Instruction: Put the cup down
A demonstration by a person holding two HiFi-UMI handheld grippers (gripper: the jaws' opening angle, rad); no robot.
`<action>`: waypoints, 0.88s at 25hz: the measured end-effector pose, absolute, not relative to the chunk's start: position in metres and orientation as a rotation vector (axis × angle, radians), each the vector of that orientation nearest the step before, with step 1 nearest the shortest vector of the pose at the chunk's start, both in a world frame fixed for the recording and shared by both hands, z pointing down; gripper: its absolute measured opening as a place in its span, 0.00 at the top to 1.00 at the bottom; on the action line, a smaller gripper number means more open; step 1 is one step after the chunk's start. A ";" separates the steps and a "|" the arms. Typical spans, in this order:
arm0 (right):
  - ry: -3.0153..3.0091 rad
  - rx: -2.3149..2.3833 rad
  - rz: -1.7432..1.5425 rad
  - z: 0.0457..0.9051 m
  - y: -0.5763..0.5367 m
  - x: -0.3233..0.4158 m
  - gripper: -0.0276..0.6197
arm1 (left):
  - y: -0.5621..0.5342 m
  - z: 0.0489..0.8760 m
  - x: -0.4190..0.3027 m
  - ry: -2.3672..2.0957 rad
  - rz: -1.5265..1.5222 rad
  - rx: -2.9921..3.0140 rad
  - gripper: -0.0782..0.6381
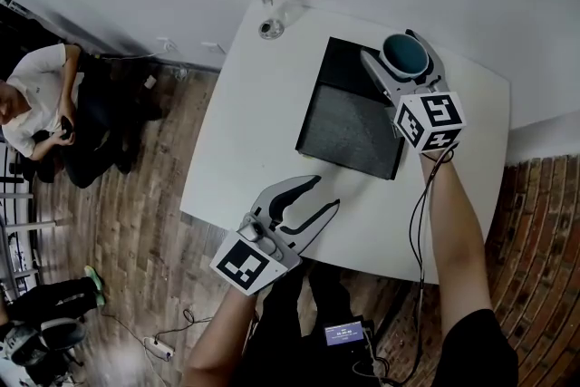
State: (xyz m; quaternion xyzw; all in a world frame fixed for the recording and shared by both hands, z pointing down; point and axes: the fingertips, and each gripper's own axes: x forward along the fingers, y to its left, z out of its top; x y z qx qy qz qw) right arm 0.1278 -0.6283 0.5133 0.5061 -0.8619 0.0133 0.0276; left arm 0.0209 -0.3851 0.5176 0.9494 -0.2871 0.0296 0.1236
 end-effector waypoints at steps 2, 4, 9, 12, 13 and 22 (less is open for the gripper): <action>-2.663 1.564 0.033 0.513 -0.628 0.127 0.32 | -0.384 0.519 0.020 -0.839 0.090 2.767 0.66; -2.666 1.568 0.033 0.513 -0.627 0.127 0.32 | -0.384 0.520 0.019 -0.841 0.091 2.765 0.66; -2.655 1.562 0.027 0.515 -0.627 0.126 0.32 | -0.383 0.522 0.018 -0.838 0.094 2.762 0.66; -2.645 1.550 0.013 0.516 -0.627 0.125 0.32 | -0.383 0.521 0.017 -0.838 0.092 2.759 0.66; -2.645 1.551 0.017 0.516 -0.626 0.125 0.32 | -0.382 0.521 0.017 -0.839 0.091 2.760 0.66; -2.626 1.561 0.033 0.519 -0.624 0.128 0.22 | -0.380 0.519 0.014 -0.843 0.069 2.754 0.66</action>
